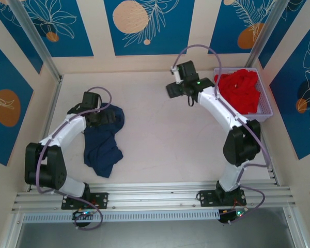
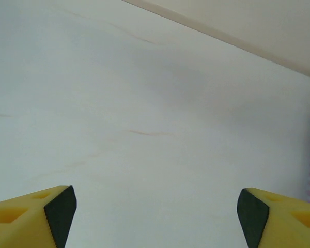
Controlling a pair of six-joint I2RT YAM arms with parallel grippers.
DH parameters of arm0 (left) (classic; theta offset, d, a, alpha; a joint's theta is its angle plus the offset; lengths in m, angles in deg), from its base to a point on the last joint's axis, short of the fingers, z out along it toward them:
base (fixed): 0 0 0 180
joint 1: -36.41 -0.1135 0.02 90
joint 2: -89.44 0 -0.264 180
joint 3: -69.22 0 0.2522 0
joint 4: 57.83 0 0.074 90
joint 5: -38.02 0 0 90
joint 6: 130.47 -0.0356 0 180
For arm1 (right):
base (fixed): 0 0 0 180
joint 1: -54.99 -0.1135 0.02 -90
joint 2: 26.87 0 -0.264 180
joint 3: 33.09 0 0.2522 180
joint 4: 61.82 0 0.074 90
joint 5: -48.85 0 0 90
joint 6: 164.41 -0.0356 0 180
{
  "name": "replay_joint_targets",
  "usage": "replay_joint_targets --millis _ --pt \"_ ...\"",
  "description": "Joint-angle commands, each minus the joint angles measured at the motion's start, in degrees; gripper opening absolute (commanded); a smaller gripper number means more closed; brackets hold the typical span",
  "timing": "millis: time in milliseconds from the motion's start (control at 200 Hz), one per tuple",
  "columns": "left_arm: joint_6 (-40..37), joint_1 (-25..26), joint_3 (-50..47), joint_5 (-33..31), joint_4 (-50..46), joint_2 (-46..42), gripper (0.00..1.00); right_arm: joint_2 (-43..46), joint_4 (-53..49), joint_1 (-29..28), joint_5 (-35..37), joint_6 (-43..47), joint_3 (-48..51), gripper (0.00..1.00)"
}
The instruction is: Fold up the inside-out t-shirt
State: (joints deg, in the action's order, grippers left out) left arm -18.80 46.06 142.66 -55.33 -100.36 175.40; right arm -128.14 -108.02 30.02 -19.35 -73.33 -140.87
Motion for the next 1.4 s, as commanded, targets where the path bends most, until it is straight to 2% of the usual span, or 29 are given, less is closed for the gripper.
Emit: replay_joint_targets --millis 0,55,175,240,290,365,450,535,865,905,945,1030,1090,1115,1240,1395 --pt "-2.7 0.3 3.5 -1.1 1.2 4.9 0.87 -1.4 2.0 -1.2 -11.3 -7.4 3.9 0.84" --pt "-3.1 0.3 4.6 -0.7 2.6 7.6 0.75 -2.3 2.5 -2.0 -15.1 -9.4 4.7 0.83" --pt "-5.0 0.6 8.7 1.4 2.9 12.2 0.37 -3.3 2.4 -3.1 -17.5 -11.8 5.9 0.82" --pt "-5.7 1.3 9.0 3.6 4.3 10.3 0.17 -1.9 3.8 -3.1 -20.1 -13.0 8.0 0.81" --pt "-5.6 1.9 7.4 7.3 7.4 6.6 0.10 -0.3 6.8 -3.0 -24.5 -14.3 10.7 0.81" --pt "-3.8 2.1 3.8 10.7 11.6 0.5 0.08 0.4 14.9 -3.4 -33.8 -17.4 15.2 0.81" --pt "-3.0 2.1 2.1 7.3 10.0 -3.4 0.05 -3.3 20.8 -4.9 -39.7 -21.6 15.5 0.81" --pt "-3.4 2.0 1.2 5.9 8.3 -5.1 0.04 -8.2 24.7 -7.0 -40.0 -24.4 13.3 0.82" --pt "-2.9 2.0 0.2 9.0 7.1 -8.1 0.03 -26.0 34.3 -14.5 -42.4 -31.0 0.1 0.83" --pt "-2.9 2.0 0.3 8.9 6.7 -8.4 0.03 -28.0 34.5 -15.0 -42.7 -31.4 -2.0 0.78" --pt "-2.7 2.0 0.4 8.7 6.4 -8.7 0.03 -29.8 34.9 -15.2 -43.8 -31.9 -4.0 0.67" --pt "-2.4 2.0 1.1 9.1 5.9 -9.5 0.03 -30.5 36.6 -14.8 -45.3 -32.7 -5.1 0.33" --pt "-2.1 2.1 1.8 10.3 5.6 -10.2 0.03 -27.9 36.0 -13.7 -44.9 -31.6 -3.8 0.08" --pt "-1.9 2.1 2.1 11.0 5.7 -10.5 0.03 -26.0 35.0 -13.0 -44.3 -30.9 -2.9 0.00" --pt "-0.3 3.6 4.9 16.7 7.4 -12.7 0.05 -11.0 28.2 -8.2 -41.6 -26.7 4.6 0.00" --pt "0.0 11.8 12.9 17.7 7.1 -10.2 0.07 6.1 10.2 -2.6 -37.4 -20.5 8.5 0.00"
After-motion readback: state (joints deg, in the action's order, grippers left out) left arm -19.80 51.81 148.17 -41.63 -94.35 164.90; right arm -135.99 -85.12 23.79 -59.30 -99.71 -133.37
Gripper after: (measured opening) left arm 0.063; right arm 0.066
